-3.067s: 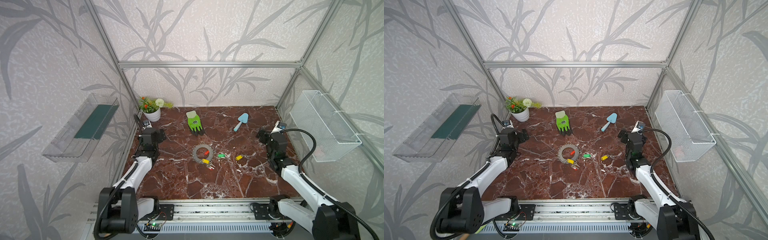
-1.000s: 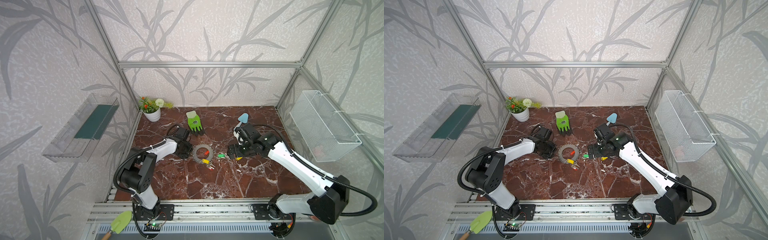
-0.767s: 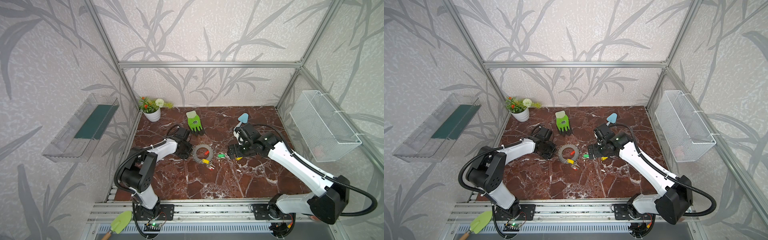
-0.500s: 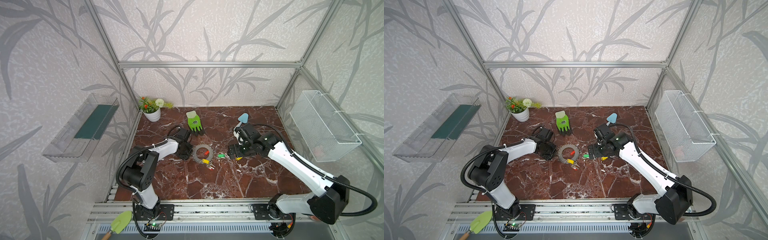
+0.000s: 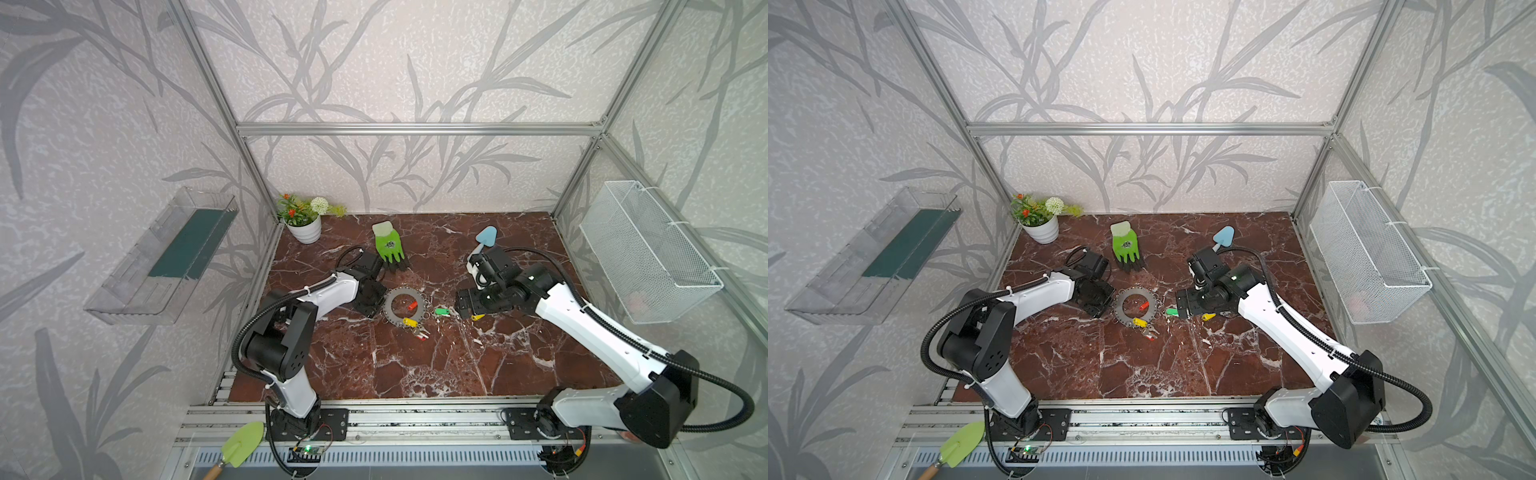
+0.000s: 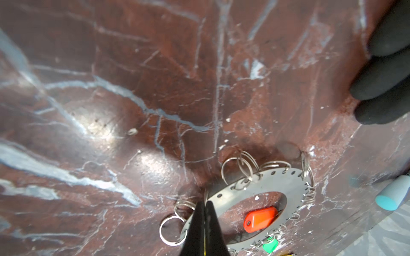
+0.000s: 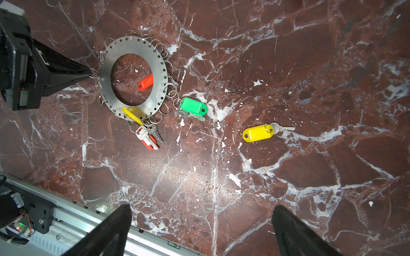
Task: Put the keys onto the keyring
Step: 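Grasp the metal keyring disc edge with the left gripper and lift it, then raise the disc upright with the left gripper while the right gripper moves toward it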
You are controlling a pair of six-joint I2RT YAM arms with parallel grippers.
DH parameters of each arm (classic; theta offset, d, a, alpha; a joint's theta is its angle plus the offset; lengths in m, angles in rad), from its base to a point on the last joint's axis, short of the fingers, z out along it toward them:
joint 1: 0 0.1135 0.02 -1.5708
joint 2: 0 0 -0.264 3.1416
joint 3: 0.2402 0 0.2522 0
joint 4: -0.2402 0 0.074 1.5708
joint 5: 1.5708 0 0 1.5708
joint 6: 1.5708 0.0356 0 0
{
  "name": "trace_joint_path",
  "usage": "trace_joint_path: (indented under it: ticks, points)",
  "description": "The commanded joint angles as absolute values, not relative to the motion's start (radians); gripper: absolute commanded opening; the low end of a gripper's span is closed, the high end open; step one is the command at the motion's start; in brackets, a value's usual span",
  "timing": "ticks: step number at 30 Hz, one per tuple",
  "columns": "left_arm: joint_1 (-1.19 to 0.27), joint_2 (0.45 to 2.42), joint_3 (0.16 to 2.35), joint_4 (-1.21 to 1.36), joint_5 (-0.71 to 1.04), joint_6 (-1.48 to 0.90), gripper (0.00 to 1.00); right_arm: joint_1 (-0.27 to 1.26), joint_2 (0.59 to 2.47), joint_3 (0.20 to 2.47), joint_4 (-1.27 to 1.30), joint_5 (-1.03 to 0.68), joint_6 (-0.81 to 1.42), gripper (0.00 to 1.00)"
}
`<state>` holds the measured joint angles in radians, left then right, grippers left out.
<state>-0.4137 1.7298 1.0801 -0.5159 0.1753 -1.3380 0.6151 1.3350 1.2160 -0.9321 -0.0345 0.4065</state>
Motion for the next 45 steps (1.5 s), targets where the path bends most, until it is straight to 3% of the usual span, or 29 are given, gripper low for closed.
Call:
trace_joint_path:
  ticks: [1, 7, 14, 25, 31, 36, 40, 45]
  points:
    - [-0.423, 1.739, 1.176, -0.646, 0.105, -1.224, 0.0, 0.606, 1.333, 1.256, -0.942, -0.027, 0.391, 0.99]
    - [-0.432, 1.698, 1.385, -0.825, 0.059, -0.949, 0.0, 0.569, 1.28, 1.288, -0.905, -0.061, 0.409, 0.99]
    - [-0.435, 1.68, 1.617, -0.953, 0.129, -0.653, 0.0, 0.504, 1.241, 1.326, -0.847, -0.118, 0.411, 0.99]
    - [-0.437, 1.648, 1.897, -1.025, 0.229, -0.262, 0.0, 0.457, 1.123, 1.199, -0.459, -0.232, 0.39, 0.99]
    - [-0.445, 1.488, 1.756, -0.805, 0.318, -0.008, 0.0, 0.457, 1.056, 1.108, -0.165, -0.247, 0.32, 0.99]
    - [-0.455, 1.278, 1.484, -0.426, 0.454, 0.148, 0.0, 0.457, 1.083, 1.158, -0.157, -0.291, 0.259, 1.0]
    - [-0.456, 1.218, 1.424, -0.317, 0.538, 0.165, 0.0, 0.457, 1.078, 1.161, -0.101, -0.353, 0.243, 0.98]
    - [-0.46, 1.212, 1.407, -0.22, 0.625, 0.074, 0.0, 0.467, 1.107, 1.202, -0.083, -0.479, 0.261, 0.88]
